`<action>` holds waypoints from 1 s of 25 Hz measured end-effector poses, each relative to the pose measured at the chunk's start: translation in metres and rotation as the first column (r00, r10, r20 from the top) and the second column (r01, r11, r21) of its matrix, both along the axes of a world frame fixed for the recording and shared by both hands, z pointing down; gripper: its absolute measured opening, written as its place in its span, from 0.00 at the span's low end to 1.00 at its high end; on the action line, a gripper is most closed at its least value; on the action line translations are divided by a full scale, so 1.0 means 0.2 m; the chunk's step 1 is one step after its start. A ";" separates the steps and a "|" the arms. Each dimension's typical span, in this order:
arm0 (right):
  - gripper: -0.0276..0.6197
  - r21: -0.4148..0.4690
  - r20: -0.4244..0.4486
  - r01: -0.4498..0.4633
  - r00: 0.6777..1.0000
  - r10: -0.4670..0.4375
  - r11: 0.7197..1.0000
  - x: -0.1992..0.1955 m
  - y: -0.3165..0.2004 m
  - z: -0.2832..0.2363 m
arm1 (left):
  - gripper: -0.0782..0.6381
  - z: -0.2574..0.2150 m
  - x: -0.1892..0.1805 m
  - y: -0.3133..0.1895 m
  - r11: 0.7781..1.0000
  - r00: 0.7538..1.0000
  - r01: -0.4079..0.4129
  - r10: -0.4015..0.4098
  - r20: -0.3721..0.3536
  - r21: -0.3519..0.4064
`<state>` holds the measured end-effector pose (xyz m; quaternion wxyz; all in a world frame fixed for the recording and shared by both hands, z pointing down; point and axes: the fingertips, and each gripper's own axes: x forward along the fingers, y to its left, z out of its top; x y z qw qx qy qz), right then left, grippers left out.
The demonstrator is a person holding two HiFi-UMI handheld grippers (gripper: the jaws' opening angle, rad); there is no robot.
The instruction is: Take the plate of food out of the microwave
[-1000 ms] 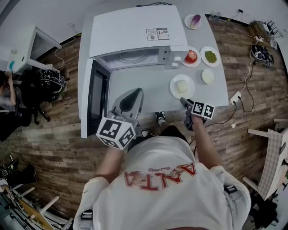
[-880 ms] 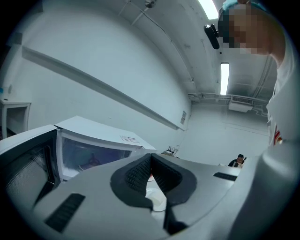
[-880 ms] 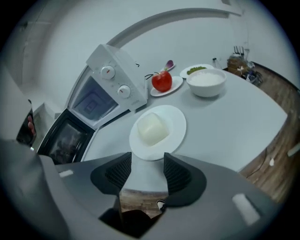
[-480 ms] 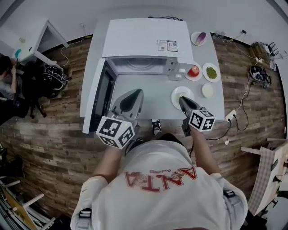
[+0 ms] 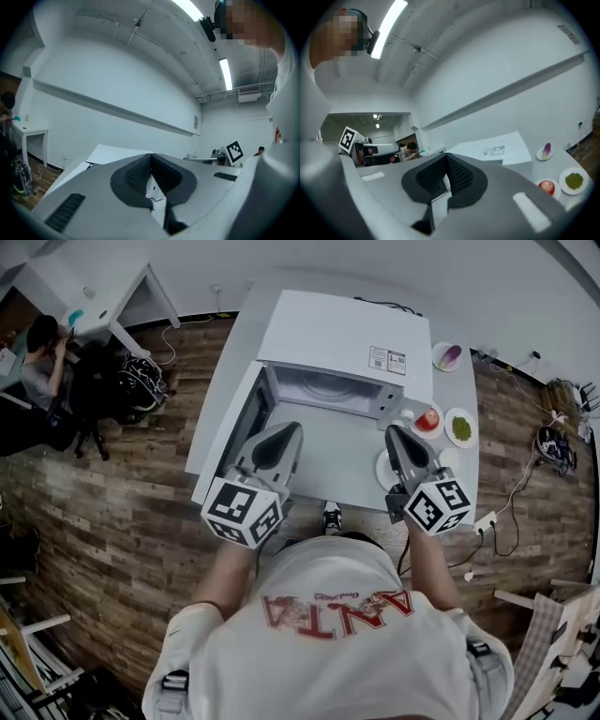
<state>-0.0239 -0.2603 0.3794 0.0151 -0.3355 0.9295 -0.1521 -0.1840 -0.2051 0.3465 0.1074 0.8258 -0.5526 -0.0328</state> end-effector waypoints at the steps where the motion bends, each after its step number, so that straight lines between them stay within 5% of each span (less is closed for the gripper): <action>1: 0.05 0.029 -0.004 0.012 1.000 -0.011 1.000 -0.02 0.01 -0.05 | 0.12 -0.01 -0.01 0.00 1.000 1.000 0.007 -0.007 0.003 0.004; 6: 0.05 0.101 -0.006 0.049 0.999 -0.049 0.994 -0.09 0.02 -0.21 | 0.12 -0.07 -0.04 0.01 1.000 1.000 0.017 -0.017 0.013 0.020; 25: 0.05 0.084 -0.005 0.058 0.998 -0.058 0.995 -0.13 0.05 -0.19 | 0.12 -0.08 -0.01 0.03 1.000 1.000 -0.013 0.013 0.006 0.028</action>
